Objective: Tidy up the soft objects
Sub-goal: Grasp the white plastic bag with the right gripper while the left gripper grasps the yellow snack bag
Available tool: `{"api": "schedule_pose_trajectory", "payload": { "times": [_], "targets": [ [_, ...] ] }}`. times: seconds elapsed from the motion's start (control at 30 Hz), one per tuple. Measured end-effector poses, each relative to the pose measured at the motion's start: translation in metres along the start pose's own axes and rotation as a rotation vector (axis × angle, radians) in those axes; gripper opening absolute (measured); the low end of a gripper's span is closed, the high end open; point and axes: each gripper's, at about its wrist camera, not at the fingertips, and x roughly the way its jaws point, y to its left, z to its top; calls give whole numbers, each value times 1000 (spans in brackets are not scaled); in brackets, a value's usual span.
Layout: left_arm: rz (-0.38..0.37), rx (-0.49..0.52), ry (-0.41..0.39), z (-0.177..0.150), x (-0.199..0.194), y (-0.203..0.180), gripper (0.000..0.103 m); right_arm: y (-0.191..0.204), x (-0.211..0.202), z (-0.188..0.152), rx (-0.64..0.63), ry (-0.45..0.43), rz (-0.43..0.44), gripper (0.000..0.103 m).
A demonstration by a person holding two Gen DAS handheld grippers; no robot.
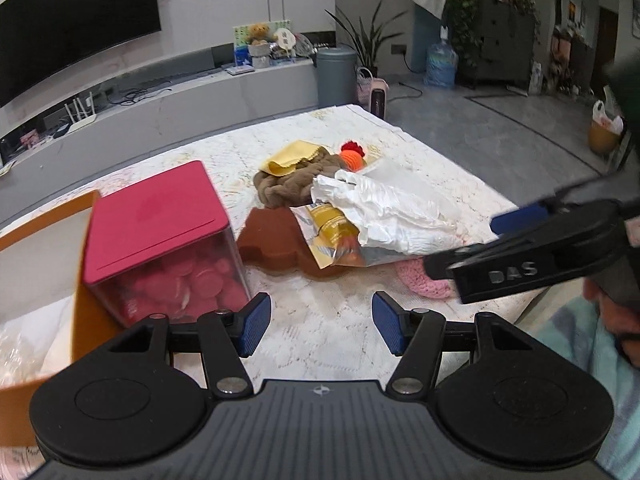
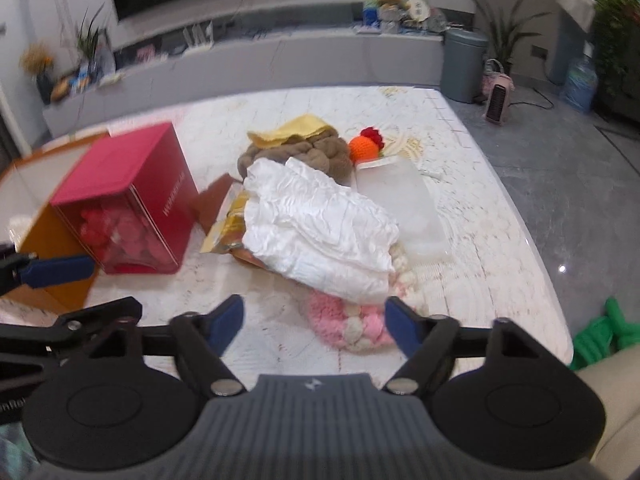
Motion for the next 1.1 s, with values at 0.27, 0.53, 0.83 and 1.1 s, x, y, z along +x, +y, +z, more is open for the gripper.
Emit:
{"api": "schedule_pose_trajectory", "payload": {
  "times": [0.27,0.53,0.83,1.1],
  "targets": [
    [14,39,44,11,24,-4,69,4,51,28,-144,66,-40,87],
    [-9,27,65,14,41,-3,68,-8,81,37,-108,107,65,70],
    [-14,56,19,24,42,-9,68,-36,61,34,66,65,110,10],
    [-85,-20,-22,38,54,-6,79,-55,50,26,226,41,68,7]
  ]
}}
